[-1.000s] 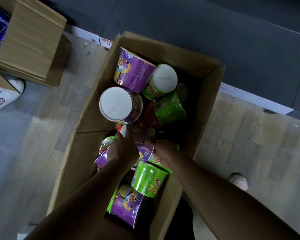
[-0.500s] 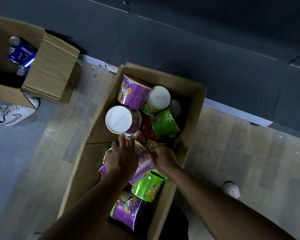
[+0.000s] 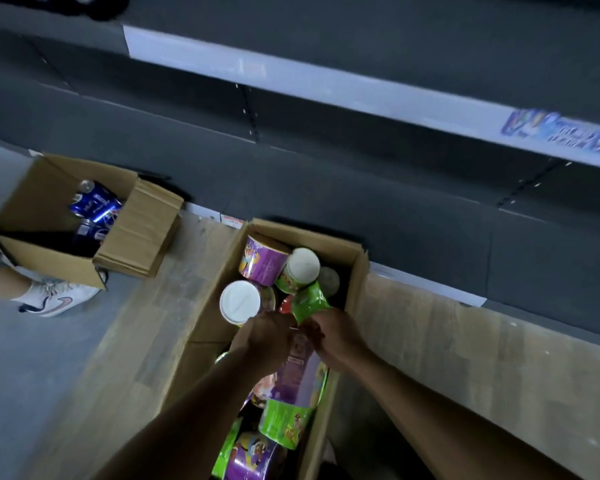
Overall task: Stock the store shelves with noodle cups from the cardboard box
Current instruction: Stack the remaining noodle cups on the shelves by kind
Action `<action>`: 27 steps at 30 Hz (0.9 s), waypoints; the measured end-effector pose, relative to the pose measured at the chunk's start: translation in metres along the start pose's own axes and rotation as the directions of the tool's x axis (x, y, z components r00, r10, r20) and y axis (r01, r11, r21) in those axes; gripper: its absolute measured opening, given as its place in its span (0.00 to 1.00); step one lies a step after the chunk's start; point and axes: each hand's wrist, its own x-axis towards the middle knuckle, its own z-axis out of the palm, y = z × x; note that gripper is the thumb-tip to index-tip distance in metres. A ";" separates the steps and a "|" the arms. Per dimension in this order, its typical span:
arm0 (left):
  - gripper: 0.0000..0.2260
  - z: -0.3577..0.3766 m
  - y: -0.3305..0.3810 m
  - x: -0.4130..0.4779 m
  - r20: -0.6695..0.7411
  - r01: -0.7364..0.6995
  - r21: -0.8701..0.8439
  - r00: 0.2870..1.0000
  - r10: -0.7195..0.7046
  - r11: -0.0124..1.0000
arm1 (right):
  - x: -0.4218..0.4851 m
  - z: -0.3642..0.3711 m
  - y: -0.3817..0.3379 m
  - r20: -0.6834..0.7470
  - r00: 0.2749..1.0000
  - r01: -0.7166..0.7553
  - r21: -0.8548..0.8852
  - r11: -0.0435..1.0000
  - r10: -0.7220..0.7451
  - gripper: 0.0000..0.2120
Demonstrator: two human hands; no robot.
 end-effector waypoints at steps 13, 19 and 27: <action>0.12 -0.185 0.091 -0.040 -0.186 -0.163 0.097 0.966 0.179 0.982 | -0.060 -0.190 -0.105 -0.148 0.982 0.118 -0.025 0.993 -0.120 0.07; 0.12 -0.273 0.130 -0.076 -0.313 -0.192 0.160 0.920 0.235 0.968 | -0.089 -0.266 -0.156 -0.262 0.944 0.183 -0.082 0.980 -0.199 0.07; 0.11 -0.366 0.182 -0.133 -0.453 -0.258 0.199 0.832 0.322 0.946 | -0.144 -0.353 -0.217 -0.367 0.872 0.284 -0.157 0.946 -0.323 0.10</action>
